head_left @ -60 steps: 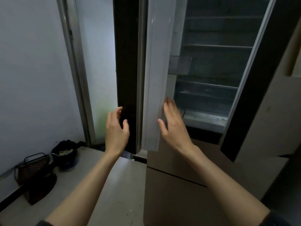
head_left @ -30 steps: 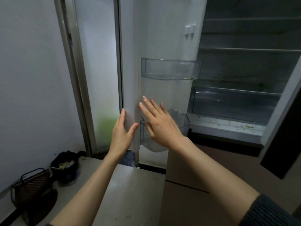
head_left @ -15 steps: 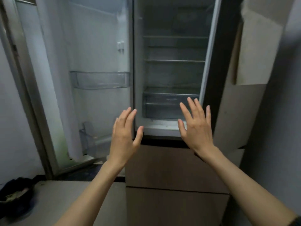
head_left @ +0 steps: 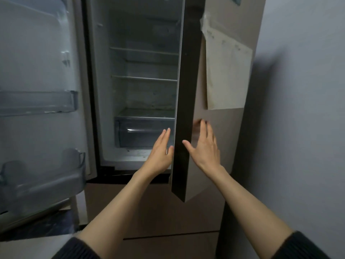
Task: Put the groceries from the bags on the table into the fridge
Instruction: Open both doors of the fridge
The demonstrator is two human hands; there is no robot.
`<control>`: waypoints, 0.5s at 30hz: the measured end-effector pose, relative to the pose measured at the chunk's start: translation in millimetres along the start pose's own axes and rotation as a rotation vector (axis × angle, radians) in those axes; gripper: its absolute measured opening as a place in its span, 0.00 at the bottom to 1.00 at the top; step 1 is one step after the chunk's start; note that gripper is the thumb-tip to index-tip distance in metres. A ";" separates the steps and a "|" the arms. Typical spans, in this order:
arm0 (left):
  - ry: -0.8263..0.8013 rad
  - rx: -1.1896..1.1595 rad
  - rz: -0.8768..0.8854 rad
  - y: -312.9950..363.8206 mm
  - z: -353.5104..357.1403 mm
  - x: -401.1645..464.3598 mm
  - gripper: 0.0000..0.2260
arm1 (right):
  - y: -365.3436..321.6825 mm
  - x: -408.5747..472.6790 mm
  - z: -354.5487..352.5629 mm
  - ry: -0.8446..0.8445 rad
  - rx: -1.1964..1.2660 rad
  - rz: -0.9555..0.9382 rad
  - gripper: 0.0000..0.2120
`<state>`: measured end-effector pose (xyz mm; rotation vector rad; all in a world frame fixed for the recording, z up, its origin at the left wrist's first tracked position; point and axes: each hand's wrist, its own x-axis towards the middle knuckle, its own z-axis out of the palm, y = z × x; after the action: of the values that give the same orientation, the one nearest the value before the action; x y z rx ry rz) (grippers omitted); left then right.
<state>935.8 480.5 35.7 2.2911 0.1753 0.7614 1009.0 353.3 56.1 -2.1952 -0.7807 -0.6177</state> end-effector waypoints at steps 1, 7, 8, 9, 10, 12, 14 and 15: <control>-0.021 -0.056 -0.022 -0.8 1.7 8.6 0.27 | 0.6 1.5 2.6 0.013 0.016 -0.006 0.39; -0.047 -0.398 -0.107 -1.2 14.0 35.6 0.26 | 1.9 1.8 13.6 0.059 0.055 -0.021 0.36; -0.035 -0.413 -0.094 -1.1 14.5 34.7 0.25 | 4.1 0.9 12.9 0.059 0.069 -0.018 0.36; -0.024 -0.410 -0.073 -1.8 14.6 33.2 0.25 | 7.3 -0.8 11.4 0.058 0.088 -0.013 0.36; -0.012 -0.402 -0.044 -2.4 14.6 31.8 0.24 | 11.2 -3.0 8.8 0.056 0.108 -0.007 0.35; 0.000 -0.387 0.027 -0.7 15.7 27.3 0.23 | 20.9 -9.6 -2.0 0.054 0.149 0.002 0.35; 0.001 -0.391 0.114 6.3 21.5 21.0 0.21 | 32.6 -17.1 -16.9 0.062 0.191 -0.003 0.33; -0.003 -0.390 0.151 10.5 26.7 17.9 0.20 | 39.2 -21.2 -24.8 0.071 0.210 -0.004 0.33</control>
<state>964.7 462.9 35.8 1.9480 -0.1393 0.7910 1016.3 305.4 40.4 -1.9707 -0.7762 -0.5849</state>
